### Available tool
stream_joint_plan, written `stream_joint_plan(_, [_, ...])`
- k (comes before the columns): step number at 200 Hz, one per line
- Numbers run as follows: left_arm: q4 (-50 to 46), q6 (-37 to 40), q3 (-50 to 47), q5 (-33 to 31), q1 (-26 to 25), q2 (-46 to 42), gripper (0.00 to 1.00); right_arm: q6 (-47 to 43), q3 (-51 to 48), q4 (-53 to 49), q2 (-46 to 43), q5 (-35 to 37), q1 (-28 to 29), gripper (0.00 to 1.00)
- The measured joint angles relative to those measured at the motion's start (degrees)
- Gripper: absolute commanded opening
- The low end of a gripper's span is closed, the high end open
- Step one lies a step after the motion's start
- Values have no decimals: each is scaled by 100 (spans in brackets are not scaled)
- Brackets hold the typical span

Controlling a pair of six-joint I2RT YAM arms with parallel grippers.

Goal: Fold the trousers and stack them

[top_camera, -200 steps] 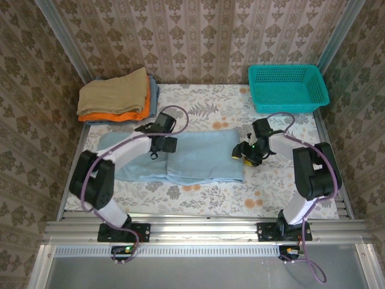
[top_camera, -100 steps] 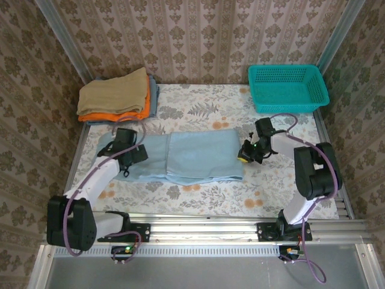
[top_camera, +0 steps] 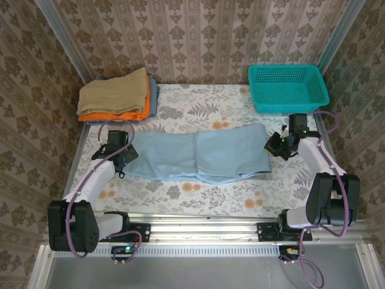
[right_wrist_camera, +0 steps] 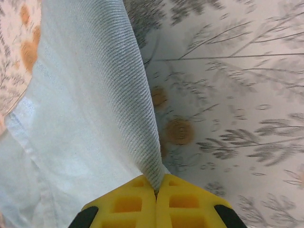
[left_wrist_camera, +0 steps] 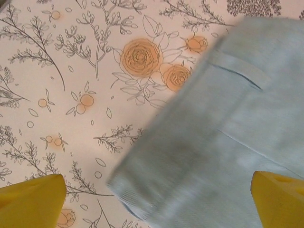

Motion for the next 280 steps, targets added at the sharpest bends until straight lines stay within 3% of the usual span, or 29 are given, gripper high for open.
stream_joint_plan(30, [264, 15, 22, 247, 31, 374, 88, -151, 577, -348, 0, 125, -149, 0])
stream_joint_plan(92, [1217, 199, -413, 1432, -245, 914, 81, -280, 929, -439, -2, 133, 2, 0])
stream_joint_plan(133, [1851, 44, -1191, 1816, -730, 481, 78, -289, 1606, -745, 0, 197, 960, 0])
stream_joint_plan(175, [1891, -487, -1818, 1821, -1655, -404, 78, -269, 2734, -929, 396, 313, 1987, 0])
stream_joint_plan(201, [1246, -931, -2031, 1788, -2234, -1204, 88, -267, 3230, -1058, 745, 487, 2640, 0])
stream_joint_plan(211, [837, -1099, -2055, 1740, -2293, -1620, 97, -249, 3351, -1091, 850, 566, 2918, 0])
stream_joint_plan(240, [-417, -1274, -1808, 1331, -2157, -2918, 98, -94, 3644, -1099, 1147, 713, 3766, 0])
stream_joint_plan(280, [-1290, -1259, -1180, 1102, -960, -3379, 100, 304, 4094, -1080, 1672, 1019, 4876, 0])
